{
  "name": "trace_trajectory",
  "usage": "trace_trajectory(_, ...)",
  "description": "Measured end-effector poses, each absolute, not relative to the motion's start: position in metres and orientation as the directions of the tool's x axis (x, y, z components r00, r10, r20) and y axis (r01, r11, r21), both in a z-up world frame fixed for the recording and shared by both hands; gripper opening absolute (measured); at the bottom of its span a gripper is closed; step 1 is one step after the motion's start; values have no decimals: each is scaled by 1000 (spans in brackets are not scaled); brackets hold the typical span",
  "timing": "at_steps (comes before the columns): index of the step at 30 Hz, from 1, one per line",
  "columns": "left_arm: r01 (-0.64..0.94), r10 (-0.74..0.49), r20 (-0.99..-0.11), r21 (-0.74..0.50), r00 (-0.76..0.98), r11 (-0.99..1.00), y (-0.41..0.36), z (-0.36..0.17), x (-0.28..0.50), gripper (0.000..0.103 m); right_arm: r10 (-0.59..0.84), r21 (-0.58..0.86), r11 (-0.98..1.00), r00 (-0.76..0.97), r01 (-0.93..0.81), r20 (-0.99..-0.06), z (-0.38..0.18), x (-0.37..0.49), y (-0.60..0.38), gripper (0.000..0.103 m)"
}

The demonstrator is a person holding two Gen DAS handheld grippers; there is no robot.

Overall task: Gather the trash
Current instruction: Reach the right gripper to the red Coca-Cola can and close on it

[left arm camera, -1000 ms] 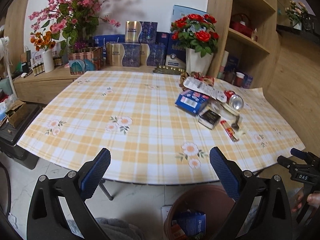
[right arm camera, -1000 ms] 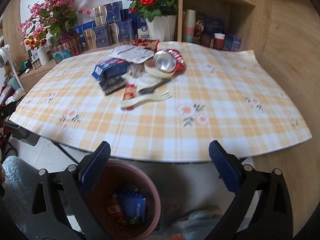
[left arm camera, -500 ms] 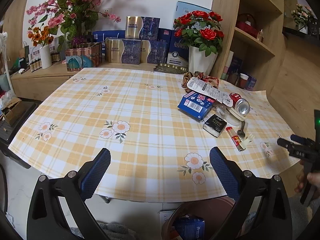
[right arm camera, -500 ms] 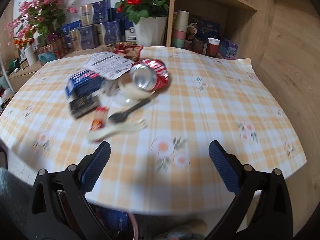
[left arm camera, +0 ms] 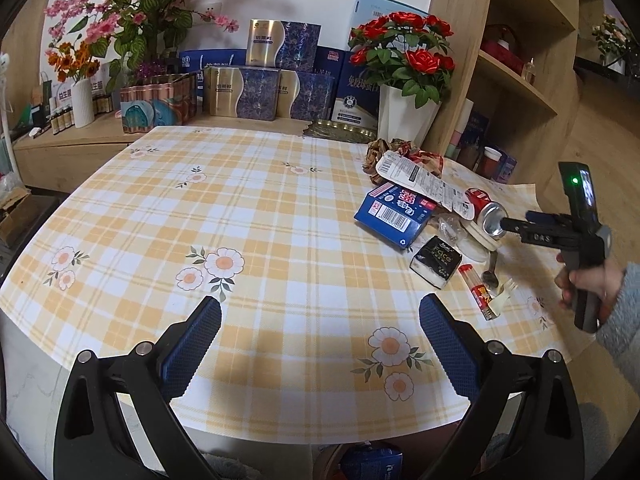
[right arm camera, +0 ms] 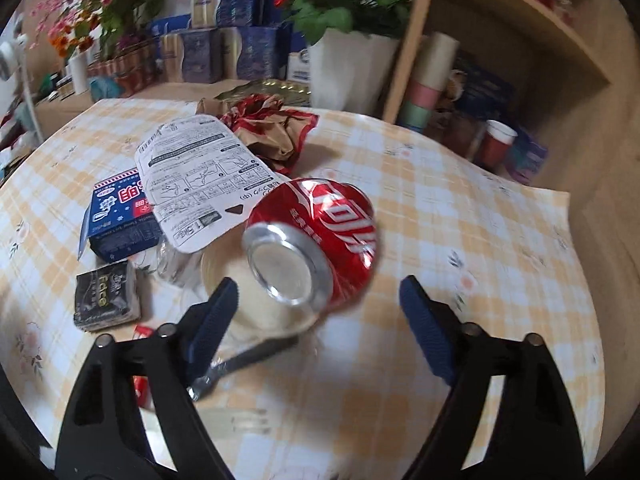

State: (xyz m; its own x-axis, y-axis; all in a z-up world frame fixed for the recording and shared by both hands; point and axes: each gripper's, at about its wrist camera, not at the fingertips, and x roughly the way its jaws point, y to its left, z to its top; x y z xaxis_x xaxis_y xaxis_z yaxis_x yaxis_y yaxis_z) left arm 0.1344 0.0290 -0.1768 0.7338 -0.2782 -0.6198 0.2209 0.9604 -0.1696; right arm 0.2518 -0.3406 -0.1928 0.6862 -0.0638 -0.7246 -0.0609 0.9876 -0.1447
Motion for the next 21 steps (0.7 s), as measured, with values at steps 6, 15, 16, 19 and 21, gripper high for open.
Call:
trace_trajectory(6,230,-295,-626,-184,722,956,24,-181,147,97,26,-87,987,664,-137,-748,-202,276,-350,48)
trace_trajectory(15,279,-364,-608,-233,706,932,7,-174,172,97,53,-98,978,681,-182,-731,-194,269,-348,25)
trace_trajectory(16,282,-373,-607,-244,702,928,5,-173,176,97,45,-104,980,692,-172,-721,-189,264,-348,25)
trace_trajectory(19,290,-399,-606,-274,688,917,-2,-169,188,97,29,-109,984,732,-141,-680,-173,249,-349,25)
trace_trajectory(21,296,-410,-601,-284,686,912,-6,-165,193,97,21,-109,986,753,-123,-657,-164,239,-352,25)
